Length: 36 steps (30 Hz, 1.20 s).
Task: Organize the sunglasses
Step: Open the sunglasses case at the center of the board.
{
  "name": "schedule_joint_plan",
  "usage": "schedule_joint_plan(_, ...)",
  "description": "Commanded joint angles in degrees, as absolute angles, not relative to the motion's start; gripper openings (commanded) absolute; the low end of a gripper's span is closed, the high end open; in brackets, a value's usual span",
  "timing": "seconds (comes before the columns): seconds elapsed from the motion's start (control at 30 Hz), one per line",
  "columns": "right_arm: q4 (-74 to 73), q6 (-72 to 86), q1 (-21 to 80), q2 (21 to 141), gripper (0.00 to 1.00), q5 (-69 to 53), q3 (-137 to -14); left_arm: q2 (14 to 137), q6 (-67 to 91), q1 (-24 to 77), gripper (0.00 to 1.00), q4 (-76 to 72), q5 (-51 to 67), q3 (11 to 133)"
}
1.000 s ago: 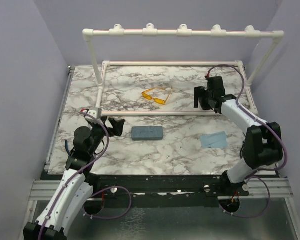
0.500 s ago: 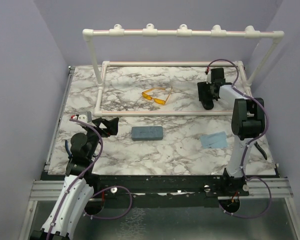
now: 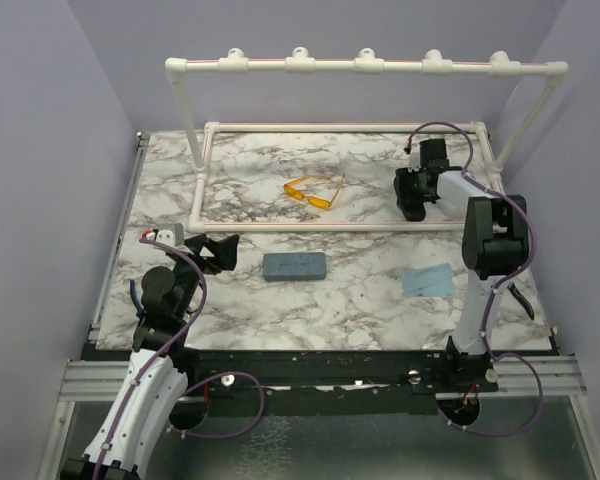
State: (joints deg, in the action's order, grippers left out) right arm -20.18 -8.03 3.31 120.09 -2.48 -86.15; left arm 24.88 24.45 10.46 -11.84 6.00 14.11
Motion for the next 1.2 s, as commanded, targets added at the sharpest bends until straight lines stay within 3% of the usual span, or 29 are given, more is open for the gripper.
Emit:
schedule_joint_plan(0.0,-19.7,-9.3,3.4,110.7,0.25,-2.9,-81.9,24.6,25.2,10.0,0.95,-13.9,7.7,13.3)
schedule_joint_plan(0.2,-10.0,-11.1,8.3,90.3,0.22,-3.2,-69.5,23.6,29.0,10.0,0.96,-16.1,13.4,13.9)
schedule_joint_plan(0.37,-4.3,-16.9,23.4,72.4,0.21,-2.9,-59.7,26.2,36.2,10.1,0.97,-22.0,24.1,17.5)
schedule_joint_plan(0.5,3.2,-12.8,36.1,64.5,0.19,-4.5,-55.2,30.4,36.7,10.4,0.97,-24.3,31.2,23.9)
schedule_joint_plan(0.77,21.6,-10.4,50.3,66.4,0.15,-6.3,-52.9,33.9,33.9,15.3,0.98,-24.8,39.7,32.7)
schedule_joint_plan(0.93,26.6,-4.8,55.0,73.2,0.14,5.9,-57.2,38.3,34.1,21.6,0.97,-19.8,27.3,36.4)
schedule_joint_plan(1.17,28.7,-4.8,58.6,77.7,0.14,6.8,-59.4,42.5,28.2,23.2,0.91,-17.9,17.6,40.2)
